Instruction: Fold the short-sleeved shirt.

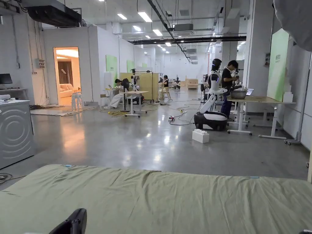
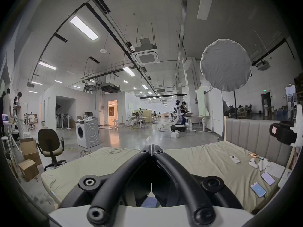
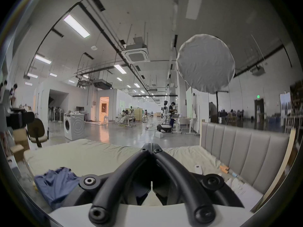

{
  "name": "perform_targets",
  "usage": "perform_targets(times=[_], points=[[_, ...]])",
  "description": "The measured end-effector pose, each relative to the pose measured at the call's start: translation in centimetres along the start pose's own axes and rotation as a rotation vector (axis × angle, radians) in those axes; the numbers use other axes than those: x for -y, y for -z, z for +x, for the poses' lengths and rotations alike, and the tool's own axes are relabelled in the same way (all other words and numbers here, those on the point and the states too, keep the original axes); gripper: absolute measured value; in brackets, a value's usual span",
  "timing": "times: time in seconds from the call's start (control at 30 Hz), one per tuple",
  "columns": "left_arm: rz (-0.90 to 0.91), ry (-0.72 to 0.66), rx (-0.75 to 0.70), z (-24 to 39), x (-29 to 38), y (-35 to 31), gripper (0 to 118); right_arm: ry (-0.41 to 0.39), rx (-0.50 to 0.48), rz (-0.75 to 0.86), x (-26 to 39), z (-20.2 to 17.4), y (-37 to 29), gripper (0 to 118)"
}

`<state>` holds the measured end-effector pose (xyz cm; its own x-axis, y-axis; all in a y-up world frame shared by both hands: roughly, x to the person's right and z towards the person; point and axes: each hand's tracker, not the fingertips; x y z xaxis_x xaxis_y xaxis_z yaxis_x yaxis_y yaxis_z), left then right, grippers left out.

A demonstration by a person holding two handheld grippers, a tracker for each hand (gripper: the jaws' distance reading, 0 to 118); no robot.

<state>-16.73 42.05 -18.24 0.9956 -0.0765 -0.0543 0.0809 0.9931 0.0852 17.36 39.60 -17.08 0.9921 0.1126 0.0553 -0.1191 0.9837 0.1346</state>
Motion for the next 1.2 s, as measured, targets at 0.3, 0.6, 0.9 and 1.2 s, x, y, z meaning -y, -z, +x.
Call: perform_targets(times=[0.3, 0.6, 0.9, 1.2], points=[[-0.028, 1.393, 0.189, 4.2, 11.9, 1.6, 0, -1.215, -0.175, -0.074, 5.8, -4.8, 0.8, 0], [-0.145, 1.623, 0.596, 4.2, 21.9, -3.0, 0, -1.768, -0.727, -0.074, 19.0, -5.7, -4.1, 0], [-0.238, 0.106, 0.213, -0.3, 7.0, 2.5, 0, -0.539, -0.13, -0.182, 7.8, -3.5, 1.7, 0], [-0.199, -0.273, 0.296, -1.8, 7.5, 0.6, 0, 0.073, -0.084, -0.187, 7.2, -0.4, -0.6, 0]])
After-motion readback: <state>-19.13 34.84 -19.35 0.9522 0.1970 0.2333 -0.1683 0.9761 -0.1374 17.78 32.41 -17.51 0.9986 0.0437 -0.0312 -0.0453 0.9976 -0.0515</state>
